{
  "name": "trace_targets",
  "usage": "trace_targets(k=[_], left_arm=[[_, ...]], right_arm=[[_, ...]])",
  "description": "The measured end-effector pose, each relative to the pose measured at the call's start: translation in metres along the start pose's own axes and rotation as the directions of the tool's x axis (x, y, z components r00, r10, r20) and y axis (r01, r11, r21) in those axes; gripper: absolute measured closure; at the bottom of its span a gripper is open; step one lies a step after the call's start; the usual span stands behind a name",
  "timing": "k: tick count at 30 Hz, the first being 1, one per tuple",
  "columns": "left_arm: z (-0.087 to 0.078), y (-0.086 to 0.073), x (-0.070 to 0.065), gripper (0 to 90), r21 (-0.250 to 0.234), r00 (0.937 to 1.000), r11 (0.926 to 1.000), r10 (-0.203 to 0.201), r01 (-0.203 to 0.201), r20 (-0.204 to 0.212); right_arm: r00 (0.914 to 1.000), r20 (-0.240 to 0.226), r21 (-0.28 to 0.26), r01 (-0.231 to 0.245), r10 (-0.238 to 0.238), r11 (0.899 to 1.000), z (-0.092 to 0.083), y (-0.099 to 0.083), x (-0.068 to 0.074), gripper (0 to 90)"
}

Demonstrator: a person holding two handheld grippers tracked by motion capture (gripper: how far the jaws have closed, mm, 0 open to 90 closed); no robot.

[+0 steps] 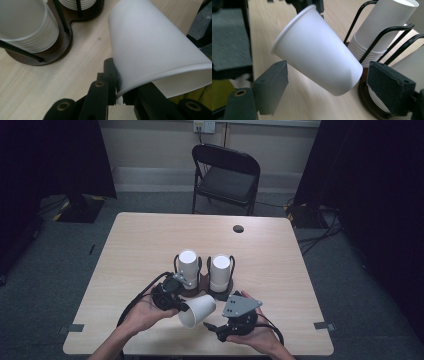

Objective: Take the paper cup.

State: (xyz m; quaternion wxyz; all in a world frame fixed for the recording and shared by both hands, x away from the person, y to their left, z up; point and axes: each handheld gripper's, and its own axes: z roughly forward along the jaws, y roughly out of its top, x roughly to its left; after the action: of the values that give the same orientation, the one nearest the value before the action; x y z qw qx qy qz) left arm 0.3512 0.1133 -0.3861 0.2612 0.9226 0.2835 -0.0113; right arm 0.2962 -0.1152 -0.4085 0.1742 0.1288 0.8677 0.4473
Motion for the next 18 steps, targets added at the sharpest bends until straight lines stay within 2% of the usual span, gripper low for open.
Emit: trace_targets(k=[1,2,5,6,8,11,12,15,16,17,18], left_arm=[[0.0,0.0,0.0,84.5,0.0,1.0,1.0,0.0,0.0,0.0],[0.001,0.002,-0.001,84.5,0.016,1.0,0.9998,-0.007,0.006,0.007],[0.001,0.005,-0.001,84.5,0.02,0.9999,0.9998,-0.009,0.009,0.009],[0.0,0.008,-0.002,84.5,0.026,0.9999,0.9996,0.005,-0.006,0.009],[-0.002,0.01,-0.003,84.5,0.029,0.9999,0.9995,0.008,-0.009,0.008],[-0.002,0.015,-0.006,84.6,0.065,0.9997,0.9976,0.023,-0.024,0.012],[-0.002,0.015,-0.006,84.6,0.065,0.9997,0.9976,0.023,-0.024,0.012],[0.001,0.019,-0.004,84.6,0.091,0.9995,0.9957,0.013,-0.015,0.03],[0.004,0.02,-0.003,84.6,0.102,0.9989,0.9948,0.0,-0.005,0.046],[0.005,0.021,-0.002,84.6,0.107,0.9983,0.9942,-0.003,-0.003,0.058],[0.005,0.021,-0.002,84.6,0.107,0.9983,0.9942,-0.003,-0.003,0.058]], right_arm=[[1.0,0.0,0.0,0.0,0.0,1.0,0.0,0.0,0.0,16.1],[0.9992,0.027,0.018,0.028,-0.028,0.999,0.003,-0.001,0.003,16.7],[0.9988,0.027,0.013,0.041,-0.041,0.999,0.005,-0.001,0.004,15.4],[0.997,0.032,0.023,0.07,-0.07,0.997,0.007,-0.002,0.006,14.4],[0.9964,0.032,0.024,0.078,-0.079,0.997,0.008,-0.003,0.007,14.6],[0.9903,0.056,0.029,0.126,-0.127,0.992,0.011,-0.003,0.011,13.7],[0.9903,0.056,0.029,0.126,-0.127,0.992,0.011,-0.003,0.011,13.7],[0.9791,0.079,0.048,0.185,-0.188,0.982,0.015,-0.004,0.014,15.1],[0.9687,0.089,0.059,0.227,-0.232,0.972,0.018,-0.006,0.017,16.1],[0.9624,0.095,0.061,0.249,-0.254,0.966,0.02,-0.006,0.018,16.0],[0.9624,0.095,0.061,0.249,-0.254,0.966,0.02,-0.006,0.018,16.0]])
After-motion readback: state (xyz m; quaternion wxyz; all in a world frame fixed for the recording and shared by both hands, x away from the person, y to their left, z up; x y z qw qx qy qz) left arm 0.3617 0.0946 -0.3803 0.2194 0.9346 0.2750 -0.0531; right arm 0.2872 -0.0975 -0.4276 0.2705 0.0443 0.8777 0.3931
